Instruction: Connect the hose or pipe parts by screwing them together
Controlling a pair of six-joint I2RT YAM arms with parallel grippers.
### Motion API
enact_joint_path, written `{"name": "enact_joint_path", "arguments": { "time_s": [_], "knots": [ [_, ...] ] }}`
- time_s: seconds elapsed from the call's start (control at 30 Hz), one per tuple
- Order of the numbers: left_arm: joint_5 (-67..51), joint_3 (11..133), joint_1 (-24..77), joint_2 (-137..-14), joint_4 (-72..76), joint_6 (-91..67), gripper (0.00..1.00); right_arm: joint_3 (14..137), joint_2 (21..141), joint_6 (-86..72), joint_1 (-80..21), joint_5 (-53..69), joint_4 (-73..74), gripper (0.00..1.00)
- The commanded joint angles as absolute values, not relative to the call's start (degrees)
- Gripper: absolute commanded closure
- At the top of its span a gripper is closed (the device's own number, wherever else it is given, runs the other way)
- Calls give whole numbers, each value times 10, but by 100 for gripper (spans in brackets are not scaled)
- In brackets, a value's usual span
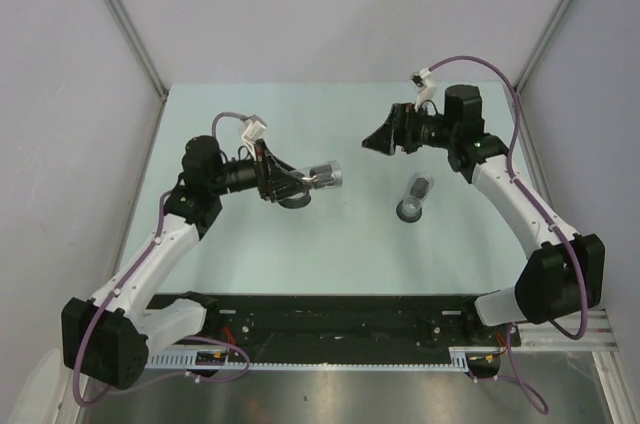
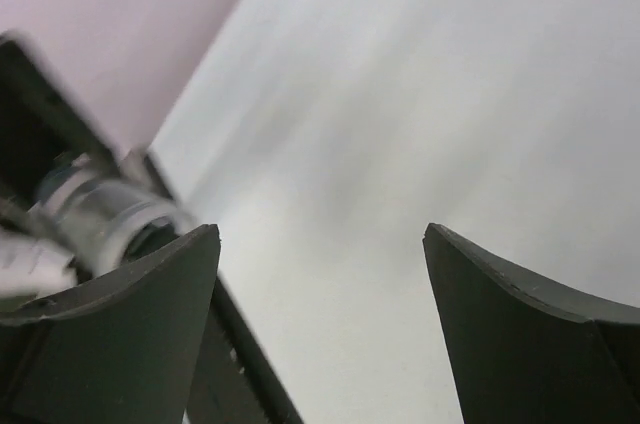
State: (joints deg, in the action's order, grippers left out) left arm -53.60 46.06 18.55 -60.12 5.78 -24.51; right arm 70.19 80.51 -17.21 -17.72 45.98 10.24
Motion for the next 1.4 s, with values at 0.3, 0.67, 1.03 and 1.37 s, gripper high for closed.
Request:
{"name": "enact_joint_path", "arguments": {
  "time_s": [0.3,0.67,1.03,1.37],
  "knots": [
    [-338,472,149,-558,-124,-170,99,714,932,-255,-127,-42,334,21],
    [-345,434,149,-504,-132,-152,100,711,940,-356,-124,-154,390,13],
    [-361,437,149,-513,-133,-155,100,633,941,-466,-141,-13,325,12],
    [-349,437,149,-519,-132,-156,100,560,901,-699,-250,94,148,11]
  ]
}}
